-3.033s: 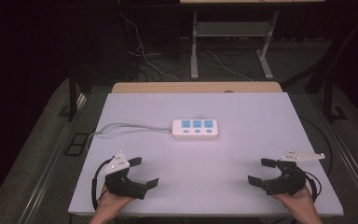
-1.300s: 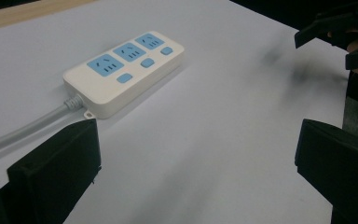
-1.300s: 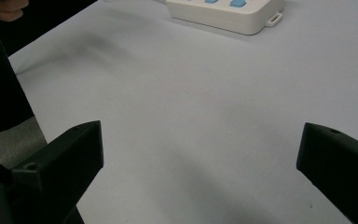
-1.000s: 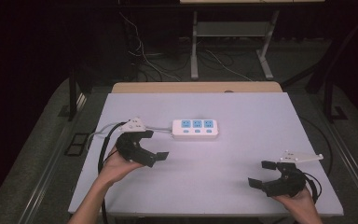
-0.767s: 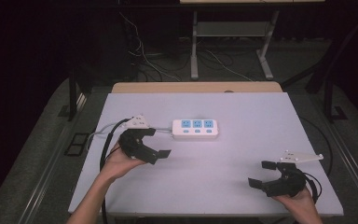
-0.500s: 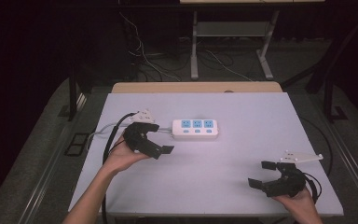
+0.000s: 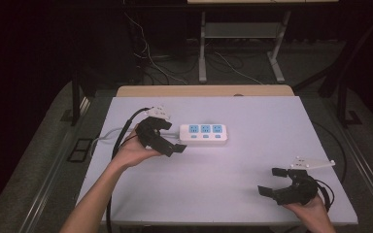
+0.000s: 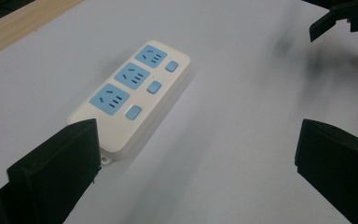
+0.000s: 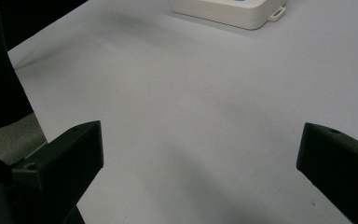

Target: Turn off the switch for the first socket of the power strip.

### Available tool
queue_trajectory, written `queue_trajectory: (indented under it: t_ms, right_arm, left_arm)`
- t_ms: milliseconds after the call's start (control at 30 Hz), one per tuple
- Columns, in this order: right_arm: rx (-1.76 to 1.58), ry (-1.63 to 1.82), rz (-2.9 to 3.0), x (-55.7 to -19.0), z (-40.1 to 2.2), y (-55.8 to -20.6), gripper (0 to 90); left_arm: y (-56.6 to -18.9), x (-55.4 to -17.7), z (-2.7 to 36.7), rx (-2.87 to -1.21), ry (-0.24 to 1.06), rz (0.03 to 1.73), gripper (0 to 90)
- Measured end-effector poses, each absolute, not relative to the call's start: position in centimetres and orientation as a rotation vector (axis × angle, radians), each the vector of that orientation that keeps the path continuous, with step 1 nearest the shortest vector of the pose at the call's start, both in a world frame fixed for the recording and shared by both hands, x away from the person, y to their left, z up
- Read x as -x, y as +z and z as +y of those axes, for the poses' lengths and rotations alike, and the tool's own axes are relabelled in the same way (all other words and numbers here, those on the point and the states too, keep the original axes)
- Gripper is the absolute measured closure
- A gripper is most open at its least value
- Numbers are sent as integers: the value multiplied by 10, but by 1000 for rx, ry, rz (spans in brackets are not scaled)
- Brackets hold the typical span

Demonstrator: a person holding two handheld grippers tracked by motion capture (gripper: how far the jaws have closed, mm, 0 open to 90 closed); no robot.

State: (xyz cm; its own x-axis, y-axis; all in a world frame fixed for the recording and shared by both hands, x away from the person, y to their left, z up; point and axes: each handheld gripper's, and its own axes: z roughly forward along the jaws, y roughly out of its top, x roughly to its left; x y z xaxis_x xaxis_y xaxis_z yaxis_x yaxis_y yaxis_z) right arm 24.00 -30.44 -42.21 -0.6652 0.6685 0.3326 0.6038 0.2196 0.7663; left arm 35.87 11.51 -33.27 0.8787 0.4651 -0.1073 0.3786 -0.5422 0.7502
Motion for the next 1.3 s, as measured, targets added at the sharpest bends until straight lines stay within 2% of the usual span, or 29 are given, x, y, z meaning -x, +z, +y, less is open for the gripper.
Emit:
queue_trajectory:
  t_ms: [967, 1300]
  right_arm:
    - [-1262, 1454, 2406, -240, -306, -423, 2]
    - [-1263, 1456, 2405, -240, -307, -423, 2]
  left_arm:
    - [-320, -410, 94, -2293, 152, 617, 0]
    - [-326, -424, 88, -2301, 152, 635, 13]
